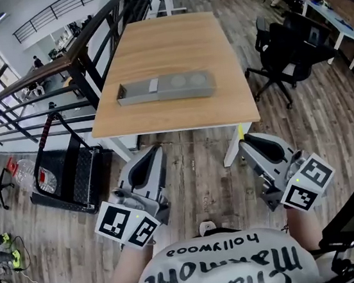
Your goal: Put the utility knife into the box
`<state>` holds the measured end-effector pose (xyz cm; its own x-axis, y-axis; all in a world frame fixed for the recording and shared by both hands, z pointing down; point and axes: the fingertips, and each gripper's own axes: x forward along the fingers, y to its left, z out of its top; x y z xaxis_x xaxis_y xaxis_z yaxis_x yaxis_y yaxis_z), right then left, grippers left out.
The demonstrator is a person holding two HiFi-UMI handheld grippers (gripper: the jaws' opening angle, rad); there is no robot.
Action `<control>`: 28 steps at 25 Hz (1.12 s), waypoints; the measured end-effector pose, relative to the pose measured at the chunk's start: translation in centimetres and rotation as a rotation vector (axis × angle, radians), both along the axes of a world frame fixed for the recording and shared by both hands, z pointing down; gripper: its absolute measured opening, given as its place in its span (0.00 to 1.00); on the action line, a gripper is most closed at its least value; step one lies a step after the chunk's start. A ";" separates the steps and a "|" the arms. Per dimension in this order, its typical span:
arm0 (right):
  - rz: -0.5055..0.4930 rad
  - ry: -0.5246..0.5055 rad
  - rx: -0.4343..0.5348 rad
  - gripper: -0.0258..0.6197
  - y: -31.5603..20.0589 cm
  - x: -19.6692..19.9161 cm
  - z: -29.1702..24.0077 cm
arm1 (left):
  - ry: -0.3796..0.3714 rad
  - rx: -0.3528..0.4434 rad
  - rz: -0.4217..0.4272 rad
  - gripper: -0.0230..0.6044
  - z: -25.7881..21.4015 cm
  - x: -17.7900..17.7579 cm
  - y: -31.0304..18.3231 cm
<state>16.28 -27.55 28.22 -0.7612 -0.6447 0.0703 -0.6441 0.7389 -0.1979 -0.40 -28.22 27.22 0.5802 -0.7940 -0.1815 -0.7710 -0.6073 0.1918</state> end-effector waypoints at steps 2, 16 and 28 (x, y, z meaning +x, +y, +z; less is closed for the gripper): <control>0.003 0.001 0.003 0.13 -1.1 0.5 -0.1 | 0.001 0.003 -0.001 0.05 0.0 0.4 -1.0; -0.032 0.011 0.009 0.13 -5.7 0.6 0.4 | -0.007 0.013 -0.017 0.05 0.3 0.8 -5.1; -0.084 0.022 -0.016 0.13 -9.9 -2.2 1.7 | -0.021 -0.029 -0.061 0.05 2.1 -1.8 -8.6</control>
